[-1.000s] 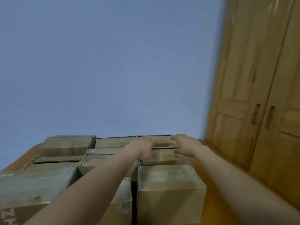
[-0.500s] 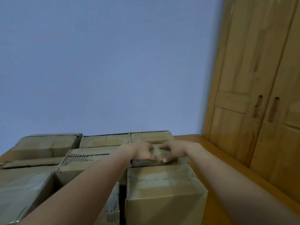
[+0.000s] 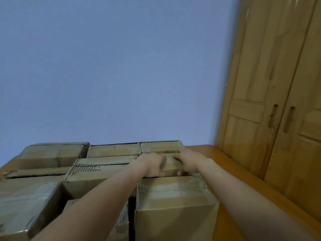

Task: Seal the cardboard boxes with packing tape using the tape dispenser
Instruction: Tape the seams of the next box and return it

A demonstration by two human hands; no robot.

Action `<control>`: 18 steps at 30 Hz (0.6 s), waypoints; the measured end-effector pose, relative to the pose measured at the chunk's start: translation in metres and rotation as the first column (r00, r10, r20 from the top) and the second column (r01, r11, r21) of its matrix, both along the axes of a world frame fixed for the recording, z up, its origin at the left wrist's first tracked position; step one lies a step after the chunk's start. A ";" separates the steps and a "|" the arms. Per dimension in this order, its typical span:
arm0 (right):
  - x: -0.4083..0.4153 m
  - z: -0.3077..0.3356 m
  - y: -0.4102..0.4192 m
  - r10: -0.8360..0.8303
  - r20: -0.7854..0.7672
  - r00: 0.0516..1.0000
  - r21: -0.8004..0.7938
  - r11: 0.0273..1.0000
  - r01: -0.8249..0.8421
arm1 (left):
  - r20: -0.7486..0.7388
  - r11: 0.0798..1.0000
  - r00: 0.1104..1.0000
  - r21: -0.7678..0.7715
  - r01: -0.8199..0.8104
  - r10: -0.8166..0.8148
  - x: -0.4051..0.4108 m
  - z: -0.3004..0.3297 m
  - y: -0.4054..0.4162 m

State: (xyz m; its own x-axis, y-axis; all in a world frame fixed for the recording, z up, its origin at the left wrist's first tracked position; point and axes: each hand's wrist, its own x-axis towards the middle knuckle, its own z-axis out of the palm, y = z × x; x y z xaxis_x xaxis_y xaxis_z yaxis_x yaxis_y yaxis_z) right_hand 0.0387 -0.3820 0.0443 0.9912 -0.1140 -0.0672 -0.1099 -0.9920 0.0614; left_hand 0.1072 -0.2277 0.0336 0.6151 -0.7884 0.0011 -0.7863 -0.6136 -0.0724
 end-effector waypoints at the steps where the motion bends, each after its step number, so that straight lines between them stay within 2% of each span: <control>1: -0.003 0.002 0.000 0.000 0.018 1.000 -0.014 1.000 0.000 | 0.021 1.000 1.000 -0.013 0.005 -0.005 -0.003 0.002 0.000; 12: -0.053 0.070 0.018 0.009 0.262 0.965 -0.261 0.963 0.062 | 0.157 0.977 0.987 -0.200 0.076 -0.045 -0.037 0.060 0.010; 18: -0.095 0.107 0.045 0.069 0.430 0.900 -0.286 0.956 0.063 | 0.268 0.953 0.962 -0.278 0.125 -0.048 -0.071 0.105 0.041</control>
State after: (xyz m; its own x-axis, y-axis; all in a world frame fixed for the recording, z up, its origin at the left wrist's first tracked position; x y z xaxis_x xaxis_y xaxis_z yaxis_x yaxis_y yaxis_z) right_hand -0.0562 -0.3374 0.1516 0.9142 -0.0598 0.4008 -0.1882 -0.9386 0.2892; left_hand 0.0364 -0.1863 0.1387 0.4932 -0.7803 0.3846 -0.8158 -0.5683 -0.1070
